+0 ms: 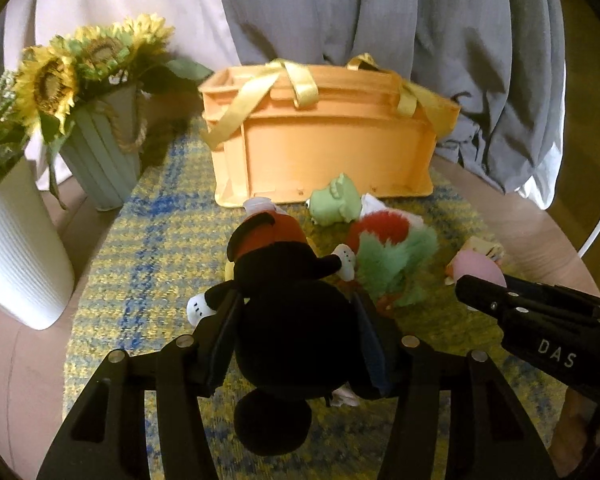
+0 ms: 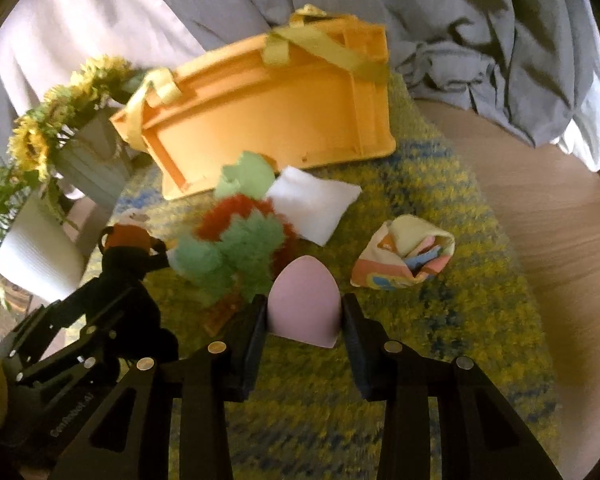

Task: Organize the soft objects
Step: 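Grasp the black Mickey plush with the left tool while the right tool grasps the pink sponge, then lift and carry the Mickey plush and pink sponge toward the orange crate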

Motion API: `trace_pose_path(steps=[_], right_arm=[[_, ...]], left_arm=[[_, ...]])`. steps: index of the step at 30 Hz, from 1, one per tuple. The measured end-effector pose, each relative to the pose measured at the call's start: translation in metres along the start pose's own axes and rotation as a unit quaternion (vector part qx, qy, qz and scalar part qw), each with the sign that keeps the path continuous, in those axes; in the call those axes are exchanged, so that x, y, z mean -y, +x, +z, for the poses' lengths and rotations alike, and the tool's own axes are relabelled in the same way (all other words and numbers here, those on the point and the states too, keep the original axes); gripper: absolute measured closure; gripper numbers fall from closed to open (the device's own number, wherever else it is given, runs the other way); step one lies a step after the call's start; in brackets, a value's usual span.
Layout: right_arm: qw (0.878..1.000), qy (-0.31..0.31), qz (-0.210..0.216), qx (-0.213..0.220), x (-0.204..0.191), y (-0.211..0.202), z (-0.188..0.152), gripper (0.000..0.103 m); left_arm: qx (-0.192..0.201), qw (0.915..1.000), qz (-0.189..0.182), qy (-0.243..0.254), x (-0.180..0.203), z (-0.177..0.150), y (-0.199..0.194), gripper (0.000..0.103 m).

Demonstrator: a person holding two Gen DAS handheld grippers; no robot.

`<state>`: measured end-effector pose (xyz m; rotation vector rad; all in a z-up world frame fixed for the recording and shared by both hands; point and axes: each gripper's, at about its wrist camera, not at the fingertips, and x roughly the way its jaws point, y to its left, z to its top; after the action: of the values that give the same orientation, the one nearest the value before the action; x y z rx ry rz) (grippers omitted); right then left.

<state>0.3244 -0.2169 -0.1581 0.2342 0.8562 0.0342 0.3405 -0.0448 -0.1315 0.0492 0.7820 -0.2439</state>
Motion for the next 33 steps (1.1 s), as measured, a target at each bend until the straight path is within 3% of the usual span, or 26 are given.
trace_pose_path(steps=[21, 33], right_arm=[[0.992, -0.039, 0.033, 0.112, -0.023, -0.092, 0.019, 0.065], [0.982, -0.061, 0.036, 0.177, -0.033, -0.130, 0.038, 0.065]], left_arm=[[0.122, 0.9926, -0.003, -0.003, 0.010, 0.028, -0.098, 0.049], [0.177, 0.9842, -0.002, 0.004, 0.016, 0.052, -0.128, 0.049]])
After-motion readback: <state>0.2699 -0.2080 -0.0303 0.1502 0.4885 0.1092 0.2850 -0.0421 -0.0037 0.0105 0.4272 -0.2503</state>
